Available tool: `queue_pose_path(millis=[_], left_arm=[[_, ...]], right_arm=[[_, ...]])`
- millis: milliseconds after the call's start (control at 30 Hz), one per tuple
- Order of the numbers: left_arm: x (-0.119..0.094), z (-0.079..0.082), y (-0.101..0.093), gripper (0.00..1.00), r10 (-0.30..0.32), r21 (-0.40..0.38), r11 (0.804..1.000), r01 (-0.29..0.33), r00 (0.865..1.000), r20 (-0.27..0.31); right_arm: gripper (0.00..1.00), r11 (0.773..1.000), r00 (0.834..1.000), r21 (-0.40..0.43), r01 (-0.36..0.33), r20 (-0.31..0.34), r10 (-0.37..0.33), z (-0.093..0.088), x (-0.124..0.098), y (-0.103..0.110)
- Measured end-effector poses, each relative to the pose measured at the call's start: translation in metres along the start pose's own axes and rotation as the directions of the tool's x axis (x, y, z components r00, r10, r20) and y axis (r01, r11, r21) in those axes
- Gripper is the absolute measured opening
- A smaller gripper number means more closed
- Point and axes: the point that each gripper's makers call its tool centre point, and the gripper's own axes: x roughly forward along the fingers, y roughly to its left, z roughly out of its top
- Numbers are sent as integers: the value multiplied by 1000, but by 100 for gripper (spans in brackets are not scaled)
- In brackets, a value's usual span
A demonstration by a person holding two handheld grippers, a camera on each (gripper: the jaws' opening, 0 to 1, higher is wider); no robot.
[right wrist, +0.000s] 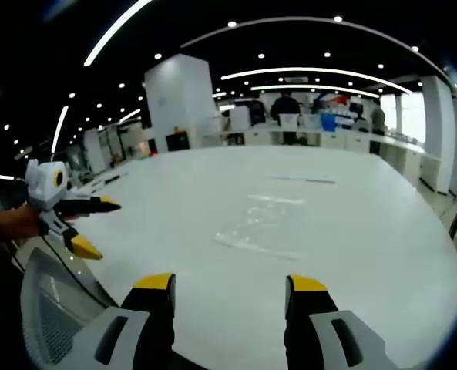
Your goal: Open the resealable bag by pulling the two sides of the seal apart until the entire bag opening is separated and visibly accessible.
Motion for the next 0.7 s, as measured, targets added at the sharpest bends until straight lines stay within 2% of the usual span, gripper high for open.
queue_pose_path(millis=[167,233,367,700], left_arm=[[2,-2,-5,90,-11,8,1000,11,1000,-8],[4,-2,-6,89,-15,-11,1000,15,1000,2],[6,-6,-6,89,-13,-5,1000,13,1000,-17],[3,-9,-2,90,-5,-8,1000,5,1000,-20]], right_arm=[[55,1000,1000,-2,-2,-2,2,0,1,1],[55,1000,1000,-2,-3,-1,3,1,1,1],[55,1000,1000,-2,-6,-4,6,0,2,2],[55,1000,1000,2,-4,-7,4,-2,2,2]])
